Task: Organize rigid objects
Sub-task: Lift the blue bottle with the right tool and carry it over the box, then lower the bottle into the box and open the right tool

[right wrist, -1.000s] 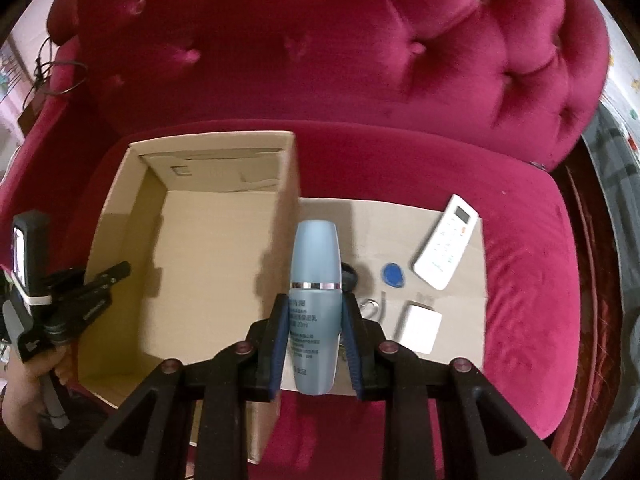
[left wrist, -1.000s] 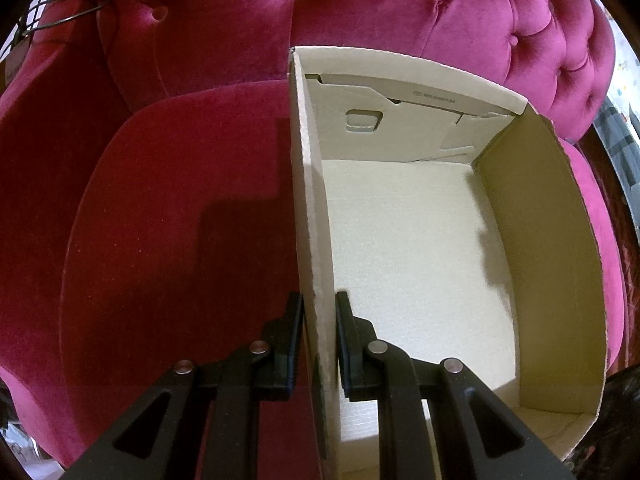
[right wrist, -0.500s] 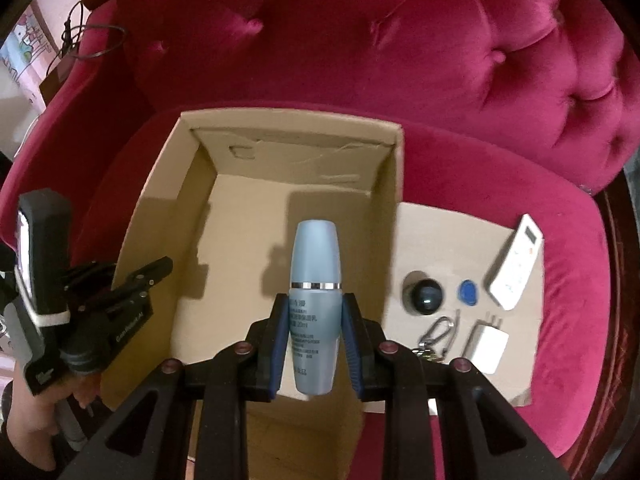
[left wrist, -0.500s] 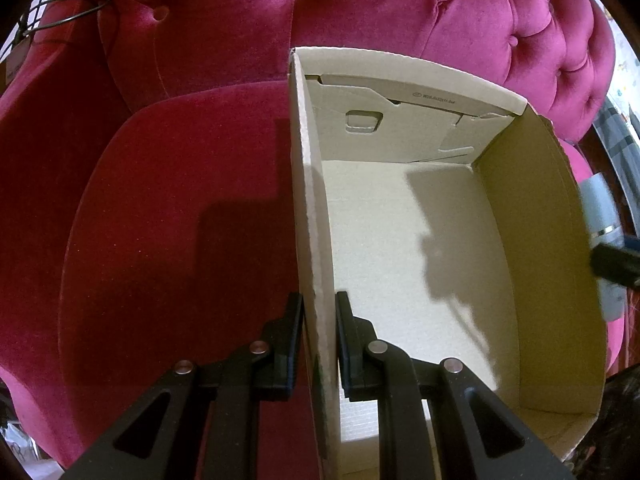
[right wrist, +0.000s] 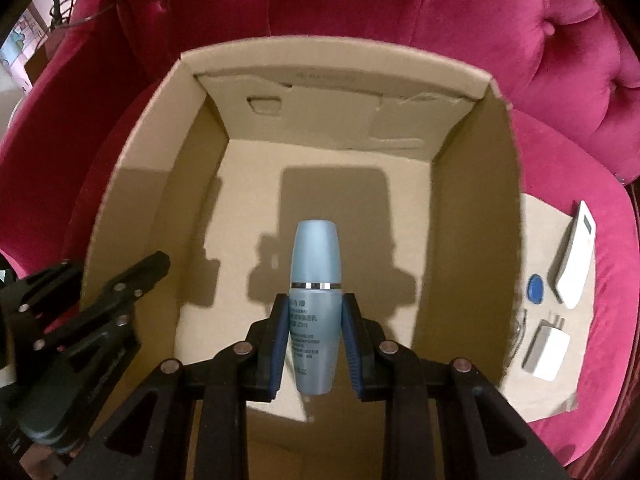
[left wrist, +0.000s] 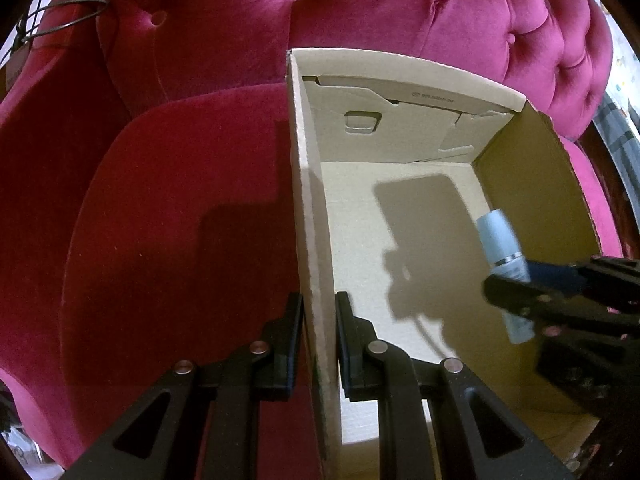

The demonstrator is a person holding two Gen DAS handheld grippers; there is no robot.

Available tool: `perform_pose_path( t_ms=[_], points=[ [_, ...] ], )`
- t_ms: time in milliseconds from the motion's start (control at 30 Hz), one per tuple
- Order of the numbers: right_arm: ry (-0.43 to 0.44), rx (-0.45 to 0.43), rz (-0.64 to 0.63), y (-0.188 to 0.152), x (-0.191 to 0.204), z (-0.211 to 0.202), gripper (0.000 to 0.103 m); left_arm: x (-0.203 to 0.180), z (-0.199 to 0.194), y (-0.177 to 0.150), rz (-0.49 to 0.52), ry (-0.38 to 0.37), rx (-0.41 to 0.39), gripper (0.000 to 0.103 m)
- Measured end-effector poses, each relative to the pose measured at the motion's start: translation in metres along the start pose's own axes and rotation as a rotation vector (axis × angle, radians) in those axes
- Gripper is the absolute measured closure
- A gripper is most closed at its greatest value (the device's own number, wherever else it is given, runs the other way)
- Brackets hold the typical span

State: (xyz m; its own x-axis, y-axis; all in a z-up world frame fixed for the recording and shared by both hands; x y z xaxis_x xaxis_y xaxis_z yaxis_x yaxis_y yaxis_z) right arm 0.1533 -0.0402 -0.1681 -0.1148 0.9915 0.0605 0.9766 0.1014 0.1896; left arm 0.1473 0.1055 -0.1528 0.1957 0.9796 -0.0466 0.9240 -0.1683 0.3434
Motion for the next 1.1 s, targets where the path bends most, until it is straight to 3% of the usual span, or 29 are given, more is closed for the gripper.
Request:
perform_pose_path(
  t_ms=[267,567,867,1000,1100],
  points=[
    [0.002,0.048,0.022,-0.001,-0.001,0.031,0.076,-0.002,0.000,0.000,0.002,0.007,0.001,0.086],
    [0.008,0.046,0.017,0.001,0.001,0.034,0.075,-0.009,0.001,-0.001,0.000,0.017,0.000,0.086],
    [0.006,-0.017,0.016,-0.004,0.004,0.006,0.051,-0.011,0.001,-0.002,0.008,0.025,-0.003,0.086],
    [-0.023,-0.050,0.005,-0.006,0.006,-0.014,0.033,-0.014,0.001,-0.003,0.020,0.033,-0.005,0.086],
    [-0.024,-0.076,0.011,-0.006,0.004,-0.029,0.026,-0.013,0.001,-0.002,0.015,0.031,-0.004,0.086]
  ],
)
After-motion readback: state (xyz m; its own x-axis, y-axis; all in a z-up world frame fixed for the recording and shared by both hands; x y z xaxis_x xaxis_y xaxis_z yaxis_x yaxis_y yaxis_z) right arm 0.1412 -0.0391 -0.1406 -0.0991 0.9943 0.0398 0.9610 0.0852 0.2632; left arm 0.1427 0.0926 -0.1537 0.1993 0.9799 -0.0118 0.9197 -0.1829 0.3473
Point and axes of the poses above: each gripper's, at about its wrist camera, not at the fingertips, and z roughly the way its jaws point, x to its left, y to its top, the point moved 1 cm from there along z, roughly the way its jaws point, and after that the axes turned 2 degrees about x, right-handed, at the moved point
